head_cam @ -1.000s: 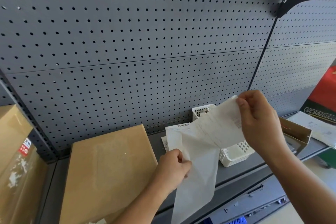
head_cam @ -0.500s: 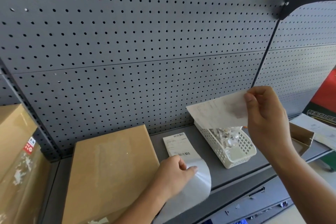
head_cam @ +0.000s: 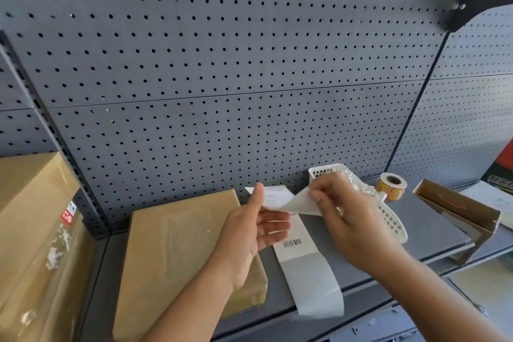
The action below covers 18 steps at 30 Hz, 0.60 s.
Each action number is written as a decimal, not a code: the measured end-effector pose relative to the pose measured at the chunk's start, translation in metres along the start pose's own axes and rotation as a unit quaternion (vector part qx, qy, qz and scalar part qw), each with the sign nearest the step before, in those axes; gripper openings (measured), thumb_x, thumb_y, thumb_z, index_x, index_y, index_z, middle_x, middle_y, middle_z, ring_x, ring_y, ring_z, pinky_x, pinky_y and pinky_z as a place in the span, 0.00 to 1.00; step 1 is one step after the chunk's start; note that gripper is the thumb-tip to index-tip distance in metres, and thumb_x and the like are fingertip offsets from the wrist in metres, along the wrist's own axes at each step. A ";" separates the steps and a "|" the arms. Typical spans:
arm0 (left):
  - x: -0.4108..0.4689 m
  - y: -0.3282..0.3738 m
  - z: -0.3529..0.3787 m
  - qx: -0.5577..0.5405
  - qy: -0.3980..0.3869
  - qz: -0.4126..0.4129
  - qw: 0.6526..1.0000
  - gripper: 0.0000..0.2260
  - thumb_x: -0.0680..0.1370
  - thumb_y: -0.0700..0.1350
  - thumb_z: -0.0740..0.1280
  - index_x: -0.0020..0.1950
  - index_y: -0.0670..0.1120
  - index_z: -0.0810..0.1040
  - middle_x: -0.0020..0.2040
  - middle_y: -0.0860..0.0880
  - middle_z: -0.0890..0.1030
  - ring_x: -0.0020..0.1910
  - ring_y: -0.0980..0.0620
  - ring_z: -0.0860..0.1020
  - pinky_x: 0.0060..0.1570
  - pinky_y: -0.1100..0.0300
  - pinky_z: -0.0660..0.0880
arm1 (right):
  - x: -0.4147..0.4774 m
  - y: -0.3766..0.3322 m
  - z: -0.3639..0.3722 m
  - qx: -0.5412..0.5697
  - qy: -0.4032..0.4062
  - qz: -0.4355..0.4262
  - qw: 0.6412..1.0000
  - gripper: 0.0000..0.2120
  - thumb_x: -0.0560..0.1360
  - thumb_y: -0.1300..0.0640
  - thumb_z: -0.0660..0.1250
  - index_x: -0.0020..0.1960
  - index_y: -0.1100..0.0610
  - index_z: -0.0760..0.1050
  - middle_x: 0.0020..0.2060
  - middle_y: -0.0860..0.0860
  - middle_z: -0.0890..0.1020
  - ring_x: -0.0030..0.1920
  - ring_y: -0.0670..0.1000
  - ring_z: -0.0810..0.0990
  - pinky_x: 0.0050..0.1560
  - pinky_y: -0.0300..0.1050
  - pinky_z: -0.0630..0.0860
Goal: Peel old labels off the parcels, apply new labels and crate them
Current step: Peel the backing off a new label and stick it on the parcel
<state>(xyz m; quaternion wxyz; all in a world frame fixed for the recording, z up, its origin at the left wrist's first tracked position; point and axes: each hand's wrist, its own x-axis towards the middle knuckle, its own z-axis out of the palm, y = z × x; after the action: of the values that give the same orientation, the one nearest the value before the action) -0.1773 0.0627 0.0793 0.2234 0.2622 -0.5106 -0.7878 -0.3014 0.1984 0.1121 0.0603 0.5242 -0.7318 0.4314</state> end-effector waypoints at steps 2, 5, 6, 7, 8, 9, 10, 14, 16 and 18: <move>-0.001 0.007 -0.007 -0.016 0.008 0.004 1.000 0.19 0.83 0.54 0.61 0.58 0.41 0.82 0.52 0.39 0.85 0.47 0.44 0.83 0.52 0.50 0.82 | -0.004 -0.005 0.009 0.007 -0.058 -0.031 0.998 0.07 0.80 0.45 0.57 0.51 0.47 0.71 0.42 0.41 0.79 0.43 0.44 0.79 0.41 0.46 0.77; -0.002 0.012 -0.021 0.011 0.019 0.018 1.000 0.11 0.84 0.44 0.63 0.59 0.42 0.82 0.52 0.43 0.86 0.46 0.49 0.84 0.48 0.54 0.80 | -0.005 -0.009 0.023 0.011 -0.134 -0.067 0.989 0.08 0.82 0.47 0.60 0.54 0.48 0.75 0.48 0.37 0.80 0.51 0.40 0.80 0.47 0.45 0.78; -0.003 0.013 -0.025 0.019 0.026 0.020 0.999 0.11 0.84 0.43 0.63 0.59 0.42 0.83 0.52 0.44 0.86 0.46 0.50 0.85 0.47 0.55 0.79 | -0.005 -0.010 0.027 0.011 -0.155 -0.075 0.985 0.08 0.81 0.46 0.61 0.55 0.47 0.75 0.50 0.36 0.80 0.52 0.40 0.79 0.49 0.44 0.77; -0.004 0.014 -0.029 0.023 0.034 0.023 0.999 0.11 0.83 0.43 0.63 0.58 0.42 0.83 0.52 0.44 0.86 0.47 0.49 0.85 0.47 0.55 0.79 | -0.005 -0.011 0.031 0.019 -0.178 -0.081 0.980 0.09 0.81 0.45 0.61 0.57 0.47 0.76 0.52 0.36 0.80 0.54 0.39 0.79 0.52 0.44 0.77; -0.005 0.015 -0.033 0.025 0.047 0.024 0.998 0.11 0.83 0.43 0.63 0.57 0.42 0.84 0.51 0.44 0.87 0.47 0.48 0.85 0.48 0.54 0.79 | -0.004 -0.014 0.034 0.033 -0.201 -0.085 0.975 0.11 0.81 0.44 0.62 0.58 0.47 0.77 0.54 0.35 0.79 0.57 0.39 0.78 0.55 0.43 0.76; -0.006 0.015 -0.037 0.027 0.060 0.026 0.997 0.10 0.83 0.43 0.63 0.56 0.43 0.84 0.51 0.44 0.87 0.49 0.46 0.85 0.50 0.51 0.80 | -0.003 -0.016 0.036 0.051 -0.220 -0.084 0.970 0.13 0.80 0.43 0.63 0.59 0.47 0.77 0.56 0.36 0.79 0.59 0.40 0.78 0.57 0.42 0.75; -0.008 0.017 -0.041 0.030 0.074 0.027 0.996 0.10 0.83 0.44 0.64 0.54 0.43 0.85 0.51 0.44 0.87 0.50 0.44 0.85 0.54 0.48 0.80 | -0.001 -0.019 0.038 0.072 -0.231 -0.080 0.967 0.14 0.79 0.42 0.63 0.59 0.48 0.78 0.56 0.37 0.79 0.60 0.41 0.77 0.59 0.41 0.74; -0.010 0.019 -0.063 0.047 0.126 0.020 0.991 0.08 0.82 0.45 0.66 0.53 0.45 0.84 0.49 0.45 0.87 0.50 0.45 0.85 0.61 0.43 0.77 | 0.011 -0.020 0.053 0.111 -0.146 -0.015 0.983 0.08 0.78 0.47 0.66 0.56 0.45 0.78 0.55 0.38 0.79 0.59 0.41 0.77 0.58 0.35 0.72; -0.011 0.018 -0.077 0.053 0.142 0.011 0.988 0.08 0.82 0.45 0.66 0.54 0.44 0.84 0.49 0.46 0.87 0.52 0.45 0.85 0.62 0.43 0.77 | 0.021 -0.017 0.067 0.134 -0.113 0.105 0.979 0.09 0.78 0.51 0.68 0.57 0.43 0.76 0.52 0.38 0.80 0.53 0.38 0.78 0.53 0.36 0.74; -0.013 0.017 -0.090 0.068 0.155 0.005 0.986 0.08 0.82 0.45 0.66 0.53 0.45 0.84 0.48 0.47 0.87 0.51 0.46 0.85 0.62 0.44 0.77 | 0.030 -0.016 0.082 0.177 -0.153 0.220 0.947 0.10 0.78 0.50 0.68 0.58 0.44 0.75 0.48 0.40 0.82 0.46 0.37 0.80 0.49 0.39 0.77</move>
<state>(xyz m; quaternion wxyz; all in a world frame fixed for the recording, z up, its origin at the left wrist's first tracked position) -0.1081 0.0027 0.0671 0.2861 0.3931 -0.5231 -0.7000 -0.2719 0.1191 0.0865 -0.2425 0.4120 -0.7412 0.4712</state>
